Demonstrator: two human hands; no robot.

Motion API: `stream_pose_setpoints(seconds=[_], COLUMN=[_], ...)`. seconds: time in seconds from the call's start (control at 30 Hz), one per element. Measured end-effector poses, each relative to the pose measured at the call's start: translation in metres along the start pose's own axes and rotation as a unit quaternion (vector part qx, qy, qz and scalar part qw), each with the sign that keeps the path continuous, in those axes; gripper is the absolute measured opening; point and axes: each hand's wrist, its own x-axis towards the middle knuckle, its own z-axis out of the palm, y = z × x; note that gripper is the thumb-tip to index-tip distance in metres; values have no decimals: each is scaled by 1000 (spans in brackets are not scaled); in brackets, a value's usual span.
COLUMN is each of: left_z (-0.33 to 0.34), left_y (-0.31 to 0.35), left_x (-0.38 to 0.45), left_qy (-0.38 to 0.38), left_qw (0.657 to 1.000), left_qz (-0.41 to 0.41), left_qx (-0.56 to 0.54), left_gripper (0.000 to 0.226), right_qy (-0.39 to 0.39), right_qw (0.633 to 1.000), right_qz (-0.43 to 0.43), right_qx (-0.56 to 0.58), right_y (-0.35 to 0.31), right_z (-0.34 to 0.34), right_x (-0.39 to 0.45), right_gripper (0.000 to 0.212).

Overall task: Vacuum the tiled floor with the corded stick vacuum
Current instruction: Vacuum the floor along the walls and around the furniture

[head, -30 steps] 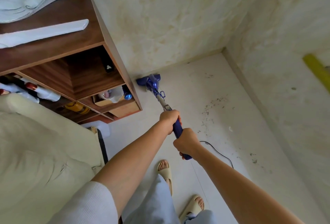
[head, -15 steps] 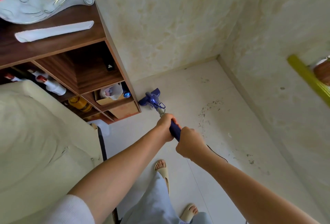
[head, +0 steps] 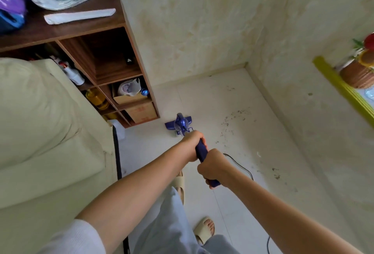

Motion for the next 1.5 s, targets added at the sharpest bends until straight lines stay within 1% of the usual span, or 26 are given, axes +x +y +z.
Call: stream_pose_setpoints(seconds=[0.07, 0.2, 0.37, 0.43, 0.53, 0.63, 0.77, 0.9, 1.07, 1.23, 1.37, 1.5], left_z=[11, 24, 20, 13, 0, -16, -40, -52, -67, -74, -74, -68], left_y=[-3, 2, 23, 37, 55, 80, 116, 139, 163, 174, 167, 155], left_x=[0, 7, 21, 32, 49, 69, 96, 111, 130, 139, 139, 126], left_qy=[-6, -5, 8, 5, 11, 27, 41, 33, 23, 14, 13, -16], left_qw=[1000, 1000, 999, 998, 999, 998, 998, 999, 999, 999, 997, 996], left_qz=[-3, -7, 1, 4, 9, 12, 3, 7, 15, 19, 12, 5], left_qx=[10, 12, 50, 56, 51, 50, 39, 23, 36, 44, 69, 84], left_gripper=[26, 27, 19, 17, 19, 15, 19, 15, 19, 20, 23, 23], right_qy=[9, 15, 12, 13, 18, 22, 31, 28, 32, 33, 37, 40], right_qw=[1000, 999, 997, 997, 997, 997, 997, 997, 997, 997, 998, 998], right_qz=[10, 18, 30, 35, 38, 39, 42, 36, 33, 30, 35, 34], right_qx=[29, 37, 64, 67, 60, 57, 50, 59, 62, 64, 38, 29], right_y=[10, 17, 1, -12, -32, -59, -98, -122, -149, -159, -152, -142], right_z=[-4, -14, -18, -19, -19, -18, -17, -23, -29, -30, -26, -25], right_x=[-1, 5, 28, 45, 67, 95, 128, 144, 162, 171, 166, 148], right_gripper=[19, 19, 19, 19, 19, 20, 20, 22, 23, 24, 33, 35])
